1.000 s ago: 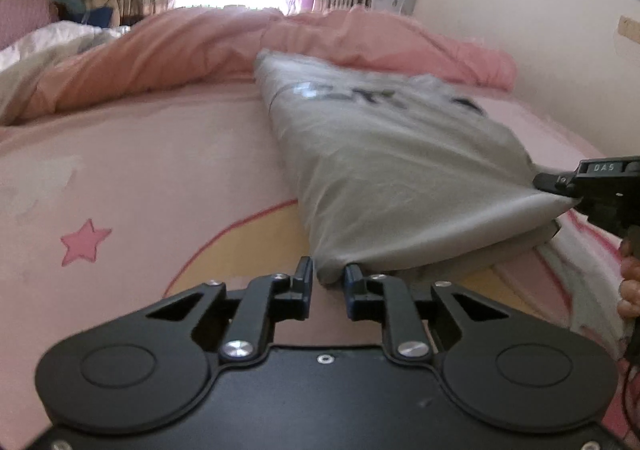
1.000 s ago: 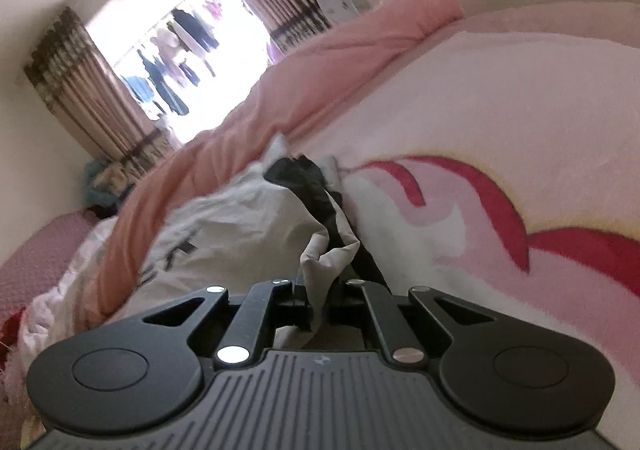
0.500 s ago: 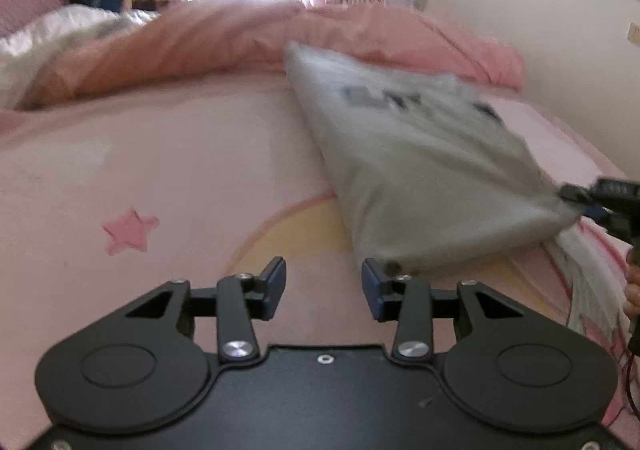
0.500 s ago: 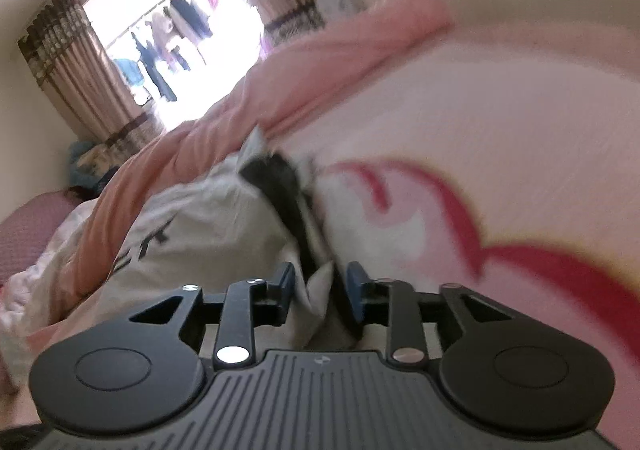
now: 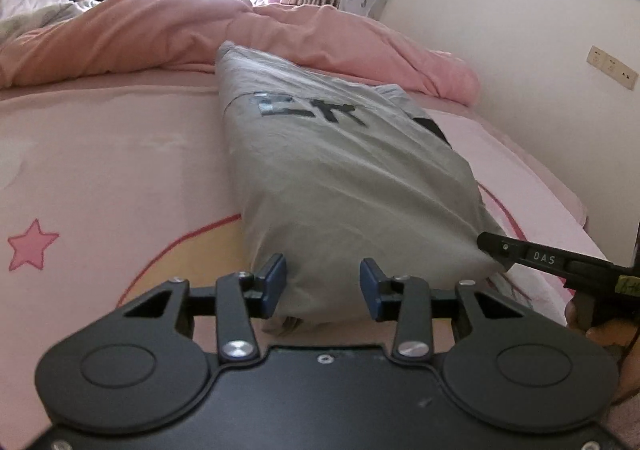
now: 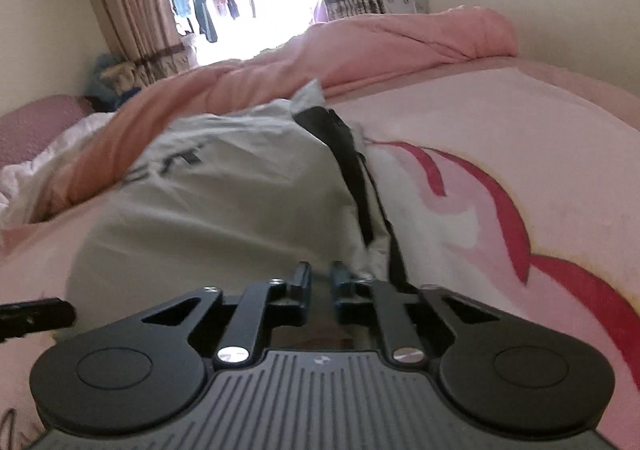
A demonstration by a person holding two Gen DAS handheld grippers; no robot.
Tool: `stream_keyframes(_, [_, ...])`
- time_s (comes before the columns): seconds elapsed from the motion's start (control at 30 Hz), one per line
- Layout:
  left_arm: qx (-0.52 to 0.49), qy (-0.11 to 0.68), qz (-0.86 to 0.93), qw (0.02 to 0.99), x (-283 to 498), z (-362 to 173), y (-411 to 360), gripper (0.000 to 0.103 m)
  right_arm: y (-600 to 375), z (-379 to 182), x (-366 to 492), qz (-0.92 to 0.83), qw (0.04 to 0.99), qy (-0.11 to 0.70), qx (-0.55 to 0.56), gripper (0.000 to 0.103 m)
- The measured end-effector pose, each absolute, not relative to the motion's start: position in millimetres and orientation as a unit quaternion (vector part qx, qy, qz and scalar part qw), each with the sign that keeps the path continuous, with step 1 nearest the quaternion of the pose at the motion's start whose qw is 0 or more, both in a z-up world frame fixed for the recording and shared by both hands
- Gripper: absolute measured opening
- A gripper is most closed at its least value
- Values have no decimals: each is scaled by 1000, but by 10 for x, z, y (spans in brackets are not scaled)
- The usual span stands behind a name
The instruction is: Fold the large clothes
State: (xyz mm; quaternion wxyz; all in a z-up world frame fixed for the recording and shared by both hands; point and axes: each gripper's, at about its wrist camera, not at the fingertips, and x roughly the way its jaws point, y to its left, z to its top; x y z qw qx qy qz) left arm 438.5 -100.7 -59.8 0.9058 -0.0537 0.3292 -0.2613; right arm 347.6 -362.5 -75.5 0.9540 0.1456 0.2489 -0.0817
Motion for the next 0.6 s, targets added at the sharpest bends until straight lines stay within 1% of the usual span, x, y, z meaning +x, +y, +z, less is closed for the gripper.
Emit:
stream_keyframes(0.07, [-49, 327, -262, 907, 4373, -657, -1009, 39, -3651, -807, 3489, -80, 953, 252, 151, 2])
stream_keyframes(0.33, [-50, 318, -265, 909, 4475, -755, -1060, 40, -3704, -847, 3492, -75, 951, 253, 159, 2])
stream_keyframes(0.4, [-39, 322, -266, 908, 4431, -653, -1063, 40, -3707, -795, 3511, -75, 949, 261, 161, 4])
stream_keyframes(0.43, [-42, 327, -271, 904, 4459, -565, -1054, 42, -3697, -743, 3517, -74, 949, 263, 159, 12])
stream_keyframes(0.47, [-49, 326, -278, 902, 4497, -475, -1036, 42, -3682, -679, 3514, -73, 951, 258, 155, 16])
stream_keyframes(0.5, [-54, 318, -282, 903, 4543, -374, -1016, 44, -3654, -487, 3535, -70, 961, 229, 139, 18])
stream_keyframes(0.53, [-54, 306, -281, 908, 4610, -264, -1010, 48, -3654, -487, 3535, -70, 961, 229, 139, 19])
stream_keyframes(0.6, [-50, 291, -279, 914, 4815, -95, -1040, 50, -3643, -313, 3671, -65, 966, 213, 129, 19])
